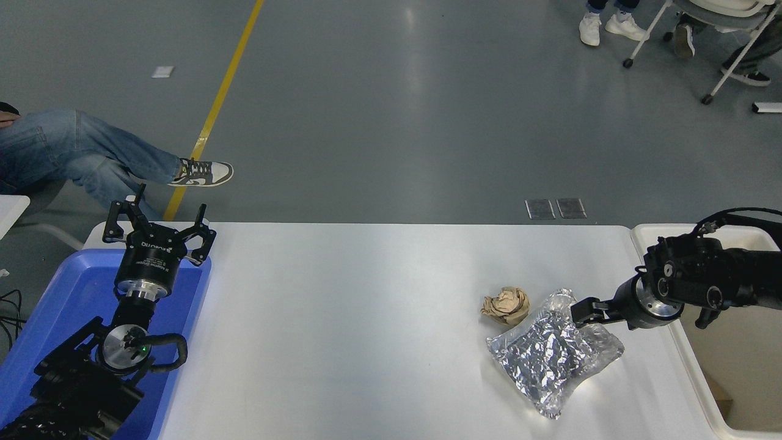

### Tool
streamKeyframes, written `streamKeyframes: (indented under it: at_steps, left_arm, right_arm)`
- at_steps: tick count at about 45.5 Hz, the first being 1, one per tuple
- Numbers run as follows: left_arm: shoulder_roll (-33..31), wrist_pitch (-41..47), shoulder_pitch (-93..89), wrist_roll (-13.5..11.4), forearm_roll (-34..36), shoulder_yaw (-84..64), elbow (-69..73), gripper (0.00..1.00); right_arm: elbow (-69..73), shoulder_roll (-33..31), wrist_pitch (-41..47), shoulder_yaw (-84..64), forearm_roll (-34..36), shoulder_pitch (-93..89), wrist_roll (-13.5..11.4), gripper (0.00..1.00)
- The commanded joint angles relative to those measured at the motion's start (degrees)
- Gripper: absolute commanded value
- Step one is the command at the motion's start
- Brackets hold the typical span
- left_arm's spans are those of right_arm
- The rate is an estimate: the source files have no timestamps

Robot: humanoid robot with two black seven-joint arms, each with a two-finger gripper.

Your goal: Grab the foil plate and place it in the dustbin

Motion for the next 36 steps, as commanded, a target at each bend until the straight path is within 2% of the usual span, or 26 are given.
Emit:
streamKeyframes:
  at_steps: [1,6,9,10,13,23,36]
  left_arm:
    - [0.0,0.0,0.0,0.0,0.0,0.0,0.0,1.0]
    - [0.0,0.0,0.0,0.0,0.0,0.0,0.0,1.0]
    - [0.0,0.0,0.0,0.0,0.0,0.0,0.0,1.0]
    - [0.0,0.0,0.0,0.0,0.0,0.0,0.0,1.0]
    - [0.0,0.0,0.0,0.0,0.0,0.0,0.0,1.0]
    - [0.0,0.0,-0.1,0.0,0.0,0.0,0.0,1.0]
    - [0.0,0.0,0.0,0.0,0.0,0.0,0.0,1.0]
  right_arm:
    - [-4.1,2.2,-8.0,2.6,-1.7,-5.1,0.3,0.68]
    - [-4.1,2.3,-8.5,3.7,-1.7,-5.2,0.3,0.38]
    - [-4.1,2.3,-8.5,3.8,-1.7,-5.1,0.3,0.33]
    - [-4.1,2.3,-8.5,3.8,-1.7,-5.1,0.3,0.27]
    - [-3.9,2.3,-8.3,3.8,-1.6,-5.0,0.4,0.0]
    - [-3.4,1.8,-7.3,2.8,-1.8,-4.0,2.3,0.0]
    - [-1.3,0.1,-6.9,-2.3,-1.7,-0.5,3.4,0.0]
